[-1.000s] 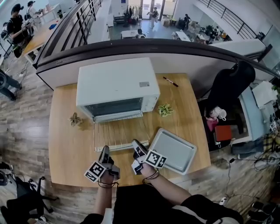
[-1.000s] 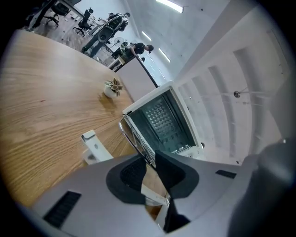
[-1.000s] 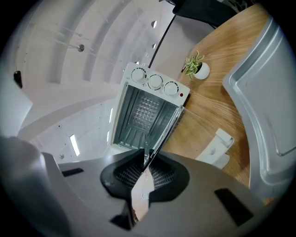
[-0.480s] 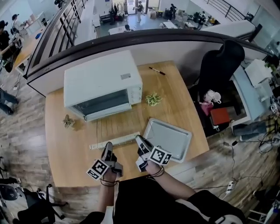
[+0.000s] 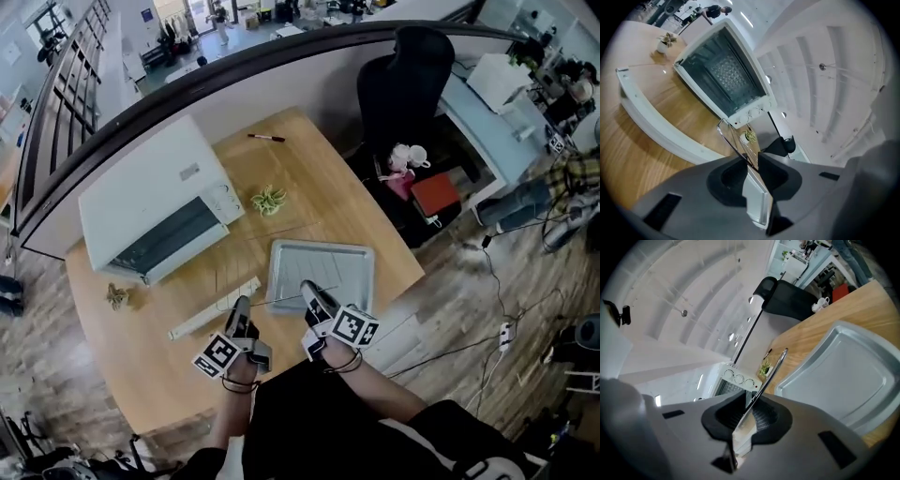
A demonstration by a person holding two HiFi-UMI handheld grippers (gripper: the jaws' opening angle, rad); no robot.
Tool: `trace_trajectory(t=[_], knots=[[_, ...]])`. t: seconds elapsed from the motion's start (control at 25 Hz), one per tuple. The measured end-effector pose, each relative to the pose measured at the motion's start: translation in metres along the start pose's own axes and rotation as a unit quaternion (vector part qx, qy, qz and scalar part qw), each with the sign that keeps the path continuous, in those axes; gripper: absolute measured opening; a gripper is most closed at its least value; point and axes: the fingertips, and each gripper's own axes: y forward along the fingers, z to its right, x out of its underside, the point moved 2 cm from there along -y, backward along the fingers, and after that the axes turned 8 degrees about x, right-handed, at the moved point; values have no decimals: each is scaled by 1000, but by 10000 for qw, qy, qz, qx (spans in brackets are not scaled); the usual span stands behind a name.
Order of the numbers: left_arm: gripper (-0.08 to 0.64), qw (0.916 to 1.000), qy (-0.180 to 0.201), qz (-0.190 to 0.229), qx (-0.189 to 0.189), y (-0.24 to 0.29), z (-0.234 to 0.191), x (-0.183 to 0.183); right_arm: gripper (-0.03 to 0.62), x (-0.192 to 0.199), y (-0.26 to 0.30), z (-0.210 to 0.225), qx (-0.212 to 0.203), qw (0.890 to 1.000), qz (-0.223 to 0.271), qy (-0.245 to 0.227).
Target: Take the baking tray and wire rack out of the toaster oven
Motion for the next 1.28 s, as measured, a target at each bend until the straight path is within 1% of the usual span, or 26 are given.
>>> trace_trajectory(t=[0.16, 0.32, 0.56, 0.68, 0.76, 0.88, 0.92, 1.0, 1.04, 1.12, 1.2, 1.28], knots=[[72, 9986, -38, -499, 153, 23, 6, 29, 46, -16, -27, 25, 294, 9988, 373, 127], [74, 9950, -83, -968, 234, 30, 14, 59, 48, -20, -59, 45, 605, 9960, 629, 213], [74, 9898, -64, -1392, 289, 40, 21, 95, 48, -26, -91, 71, 831, 9918, 855, 450], [74, 9874, -56, -1558, 263, 44, 21, 107, 48, -25, -99, 84, 921, 9894, 905, 667], [74, 9856, -175, -1681, 112, 44, 15, 116, 48, -21, -103, 96, 1000, 9870, 904, 871], [72, 9808, -574, -1854, -164, 42, -3, 130, 49, -11, -105, 115, 1259, 9823, 751, 1162], [72, 9784, -642, -1943, -285, 41, -10, 135, 52, -6, -105, 122, 1431, 9786, 639, 1332], [73, 9733, -662, -2127, -555, 38, -20, 142, 64, 6, -106, 135, 1842, 9675, 366, 1693], [72, 9712, -648, -2195, -664, 37, -22, 144, 83, 10, -107, 139, 2017, 9636, 228, 1741], [72, 9676, -612, -2304, -830, 35, -26, 149, 108, 15, -107, 141, 2239, 9613, -8, 1604], [74, 9637, -557, -2417, -990, 36, -29, 152, 172, 17, -106, 141, 2327, 9601, -157, 1546], [75, 9592, -488, -2536, -1150, 37, -32, 153, 187, 19, -103, 142, 2389, 9586, -272, 1525]])
